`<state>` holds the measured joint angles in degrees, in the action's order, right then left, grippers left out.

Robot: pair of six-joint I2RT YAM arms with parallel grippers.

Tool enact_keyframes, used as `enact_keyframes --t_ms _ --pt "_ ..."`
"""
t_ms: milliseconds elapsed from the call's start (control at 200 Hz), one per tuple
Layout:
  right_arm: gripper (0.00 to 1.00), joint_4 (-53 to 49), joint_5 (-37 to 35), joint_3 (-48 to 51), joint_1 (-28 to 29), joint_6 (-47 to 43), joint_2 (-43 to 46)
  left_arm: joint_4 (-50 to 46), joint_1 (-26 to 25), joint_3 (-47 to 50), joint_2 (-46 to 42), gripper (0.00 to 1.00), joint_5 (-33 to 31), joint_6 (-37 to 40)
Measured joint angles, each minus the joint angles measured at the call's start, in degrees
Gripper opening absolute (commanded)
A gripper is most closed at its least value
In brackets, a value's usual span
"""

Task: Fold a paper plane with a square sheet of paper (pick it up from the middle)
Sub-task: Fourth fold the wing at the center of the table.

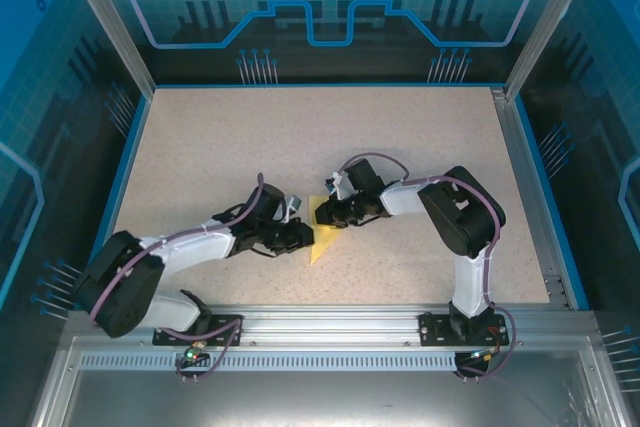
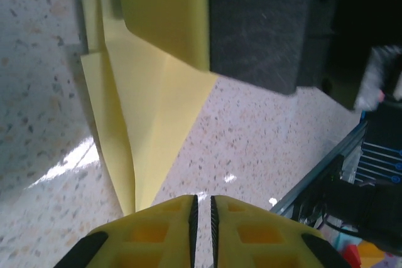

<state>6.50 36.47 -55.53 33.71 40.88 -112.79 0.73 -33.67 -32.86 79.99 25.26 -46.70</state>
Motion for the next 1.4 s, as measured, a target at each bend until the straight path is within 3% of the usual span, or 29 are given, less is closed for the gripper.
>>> enact_keyframes --t_ms 510,815,995,1205,1400 --pt "0.19 0.0 0.0 0.0 0.0 0.0 0.0 6.4 -0.4 -2.7 13.6 0.08 -3.2 -2.9" --pt "0.22 -3.2 -0.2 -0.8 -0.5 -0.2 0.8 10.4 -1.1 0.6 12.1 0.04 -5.3 -3.0" --pt "0.23 -9.8 -2.3 -3.0 -4.3 -2.3 4.1 11.4 -1.4 1.9 11.1 0.02 -6.0 -2.7" --pt "0.09 -12.6 -4.5 -4.7 -5.1 -6.6 11.6 10.6 -1.4 1.4 11.2 0.01 -6.0 -1.4" --pt "0.04 -12.4 -5.0 -3.0 -1.2 -7.8 11.2 10.1 -1.4 1.1 11.3 0.01 -6.0 -1.2"
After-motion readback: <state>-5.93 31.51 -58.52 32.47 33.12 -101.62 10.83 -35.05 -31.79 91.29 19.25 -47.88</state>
